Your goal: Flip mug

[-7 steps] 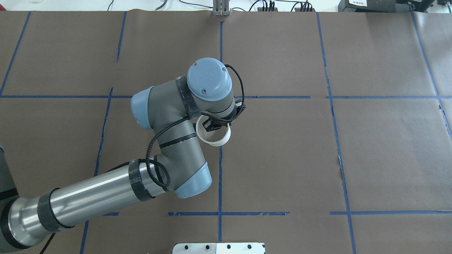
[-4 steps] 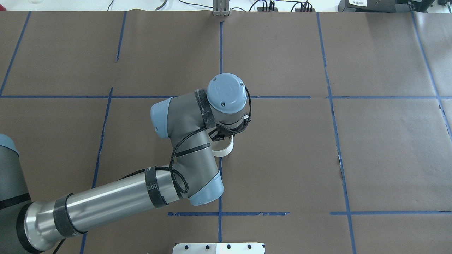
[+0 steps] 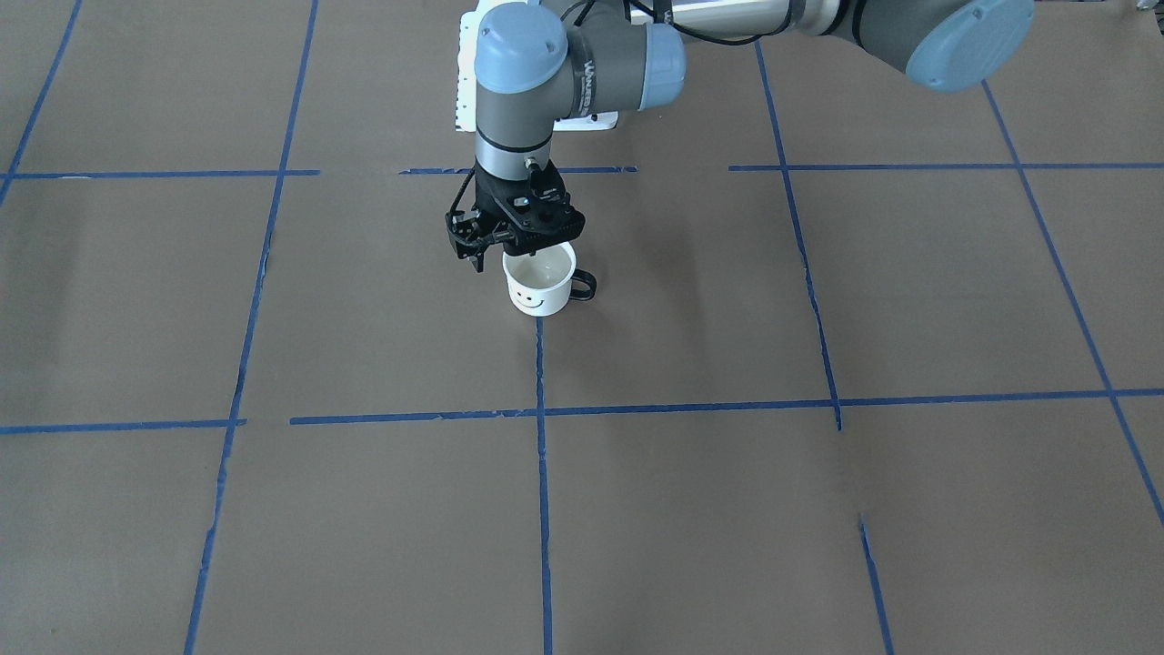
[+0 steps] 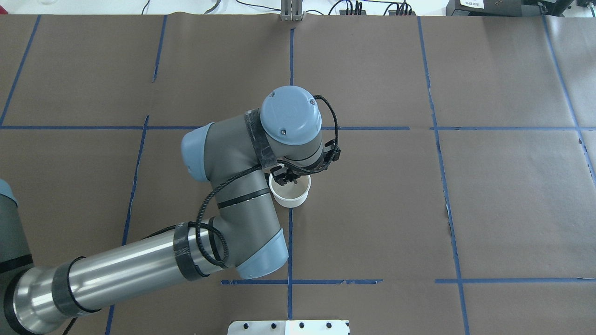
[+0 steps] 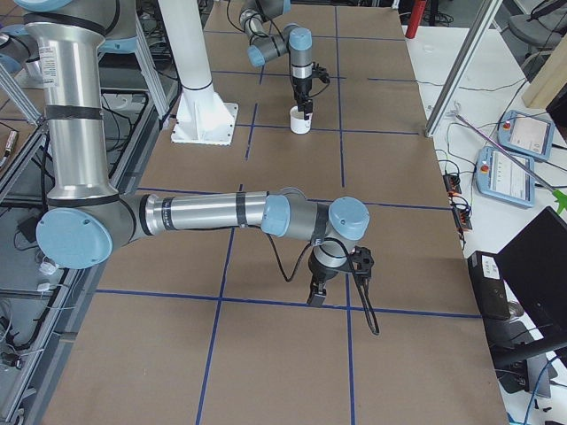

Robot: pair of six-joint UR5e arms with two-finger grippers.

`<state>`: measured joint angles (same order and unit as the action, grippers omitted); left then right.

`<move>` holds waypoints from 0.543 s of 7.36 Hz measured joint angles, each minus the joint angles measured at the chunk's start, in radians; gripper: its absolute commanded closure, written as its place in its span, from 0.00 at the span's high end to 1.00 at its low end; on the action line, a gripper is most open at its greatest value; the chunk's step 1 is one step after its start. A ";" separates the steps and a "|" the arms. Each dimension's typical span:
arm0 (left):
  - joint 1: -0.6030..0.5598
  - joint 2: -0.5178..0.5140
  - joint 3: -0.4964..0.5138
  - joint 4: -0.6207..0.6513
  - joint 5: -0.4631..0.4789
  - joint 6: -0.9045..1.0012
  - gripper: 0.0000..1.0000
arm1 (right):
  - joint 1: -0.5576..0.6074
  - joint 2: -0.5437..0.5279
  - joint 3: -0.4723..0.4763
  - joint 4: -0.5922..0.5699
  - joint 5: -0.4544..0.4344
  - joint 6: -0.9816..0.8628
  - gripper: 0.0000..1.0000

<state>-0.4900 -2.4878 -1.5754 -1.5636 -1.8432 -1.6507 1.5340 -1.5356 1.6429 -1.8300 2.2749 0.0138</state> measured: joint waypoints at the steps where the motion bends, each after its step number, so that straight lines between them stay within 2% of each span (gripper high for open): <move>1: -0.040 0.060 -0.122 0.054 -0.012 0.074 1.00 | 0.000 0.000 0.000 0.000 0.000 0.000 1.00; 3: -0.153 0.249 -0.334 0.092 -0.071 0.294 1.00 | 0.000 0.000 0.000 0.000 0.000 0.000 1.00; 4: -0.231 0.359 -0.408 0.094 -0.111 0.450 1.00 | 0.000 0.000 0.000 0.000 0.000 0.000 1.00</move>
<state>-0.7211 -2.1287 -1.9833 -1.4695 -1.9540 -1.2012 1.5340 -1.5356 1.6429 -1.8300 2.2749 0.0138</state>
